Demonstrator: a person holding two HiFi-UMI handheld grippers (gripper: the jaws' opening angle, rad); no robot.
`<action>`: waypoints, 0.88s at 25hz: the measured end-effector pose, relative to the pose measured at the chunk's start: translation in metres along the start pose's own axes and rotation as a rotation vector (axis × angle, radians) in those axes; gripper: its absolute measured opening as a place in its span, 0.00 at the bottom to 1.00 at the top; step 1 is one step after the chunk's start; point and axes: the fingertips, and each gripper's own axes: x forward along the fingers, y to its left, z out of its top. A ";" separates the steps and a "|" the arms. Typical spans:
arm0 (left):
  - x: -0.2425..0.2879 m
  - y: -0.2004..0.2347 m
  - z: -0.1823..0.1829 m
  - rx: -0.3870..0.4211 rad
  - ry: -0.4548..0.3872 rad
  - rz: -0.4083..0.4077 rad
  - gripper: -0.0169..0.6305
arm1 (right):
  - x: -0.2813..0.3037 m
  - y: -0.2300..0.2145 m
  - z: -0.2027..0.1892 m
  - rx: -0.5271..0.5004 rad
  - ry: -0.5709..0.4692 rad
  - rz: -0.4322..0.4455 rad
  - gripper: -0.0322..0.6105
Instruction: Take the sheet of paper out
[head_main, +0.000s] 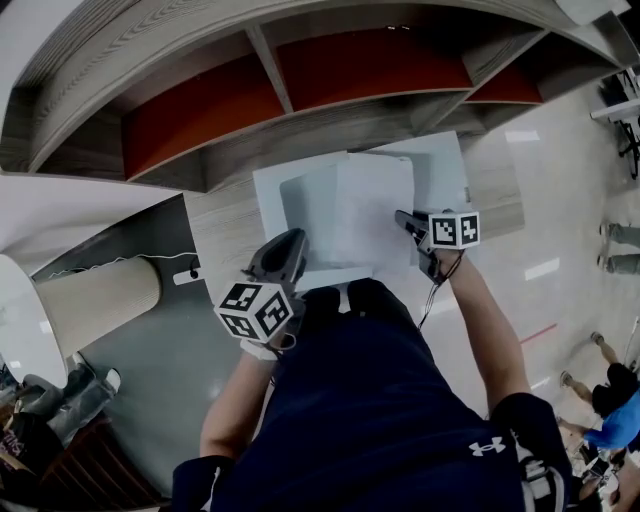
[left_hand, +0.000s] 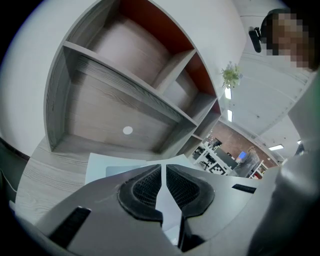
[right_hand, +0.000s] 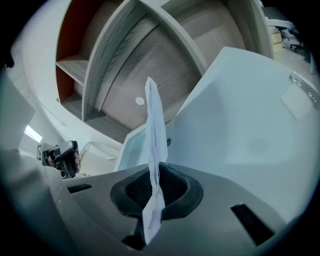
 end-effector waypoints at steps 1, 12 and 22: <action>0.000 -0.001 0.001 0.001 -0.002 -0.001 0.09 | -0.004 0.001 0.000 0.010 -0.011 0.000 0.08; -0.008 -0.005 0.012 0.026 -0.016 0.000 0.09 | -0.055 0.016 0.014 0.047 -0.148 -0.012 0.08; -0.015 -0.004 0.027 0.036 -0.047 -0.002 0.09 | -0.090 0.037 0.033 0.005 -0.249 -0.055 0.08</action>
